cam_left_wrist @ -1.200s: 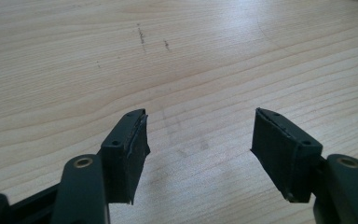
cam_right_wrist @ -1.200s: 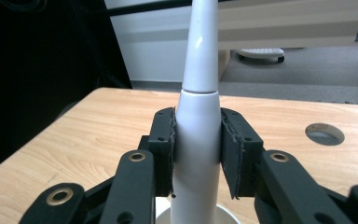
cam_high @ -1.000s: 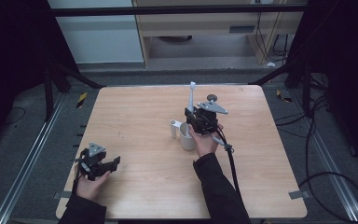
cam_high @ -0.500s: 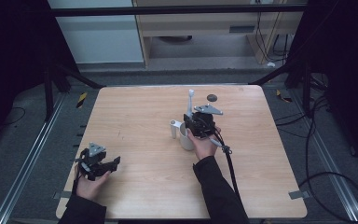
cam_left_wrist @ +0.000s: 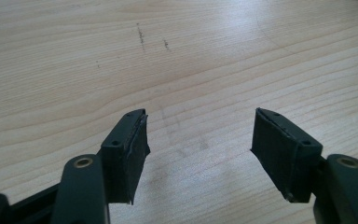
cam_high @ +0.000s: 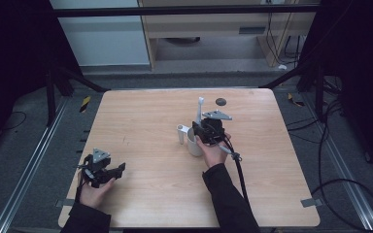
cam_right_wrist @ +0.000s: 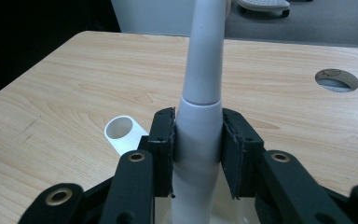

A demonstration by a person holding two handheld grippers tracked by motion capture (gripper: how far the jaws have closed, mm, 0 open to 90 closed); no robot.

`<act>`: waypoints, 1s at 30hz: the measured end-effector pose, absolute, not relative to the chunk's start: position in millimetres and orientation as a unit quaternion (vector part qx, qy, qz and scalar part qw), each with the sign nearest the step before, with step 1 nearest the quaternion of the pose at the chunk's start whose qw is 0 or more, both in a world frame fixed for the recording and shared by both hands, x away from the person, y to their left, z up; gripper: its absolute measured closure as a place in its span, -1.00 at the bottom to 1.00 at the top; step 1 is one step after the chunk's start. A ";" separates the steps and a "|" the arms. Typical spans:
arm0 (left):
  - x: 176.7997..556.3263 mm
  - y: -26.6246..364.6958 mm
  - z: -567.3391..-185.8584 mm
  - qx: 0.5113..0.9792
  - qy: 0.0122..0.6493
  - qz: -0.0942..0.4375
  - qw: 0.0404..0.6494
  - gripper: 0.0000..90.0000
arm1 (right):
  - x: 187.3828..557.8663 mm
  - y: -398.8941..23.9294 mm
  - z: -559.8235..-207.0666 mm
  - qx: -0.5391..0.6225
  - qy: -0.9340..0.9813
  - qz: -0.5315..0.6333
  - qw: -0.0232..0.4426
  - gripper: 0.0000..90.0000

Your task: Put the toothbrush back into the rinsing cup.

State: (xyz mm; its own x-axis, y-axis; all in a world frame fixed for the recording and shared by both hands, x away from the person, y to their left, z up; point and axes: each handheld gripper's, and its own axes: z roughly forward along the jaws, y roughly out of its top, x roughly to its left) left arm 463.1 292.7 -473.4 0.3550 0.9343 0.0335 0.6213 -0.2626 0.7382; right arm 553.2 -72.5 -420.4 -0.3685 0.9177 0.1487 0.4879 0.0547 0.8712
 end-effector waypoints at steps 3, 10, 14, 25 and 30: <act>463.0 292.5 -473.4 0.757 0.514 0.242 0.324 -0.22 | 552.7 -72.0 -420.3 0.509 0.689 0.457 0.239 0.48; 463.1 292.4 -473.4 0.757 0.514 0.242 0.324 -0.22 | 551.6 -73.1 -419.4 0.502 0.691 0.454 0.251 0.39; 463.1 292.3 -473.4 0.757 0.514 0.242 0.324 -0.22 | 548.7 -75.2 -416.9 0.496 0.691 0.456 0.261 0.30; 462.8 292.7 -473.2 0.756 0.515 0.242 0.324 -0.22 | 530.2 -92.6 -407.6 0.490 0.695 0.455 0.264 -0.10; 462.5 292.5 -473.2 0.756 0.514 0.243 0.324 -0.22 | 513.9 -110.3 -401.1 0.490 0.696 0.457 0.256 -0.25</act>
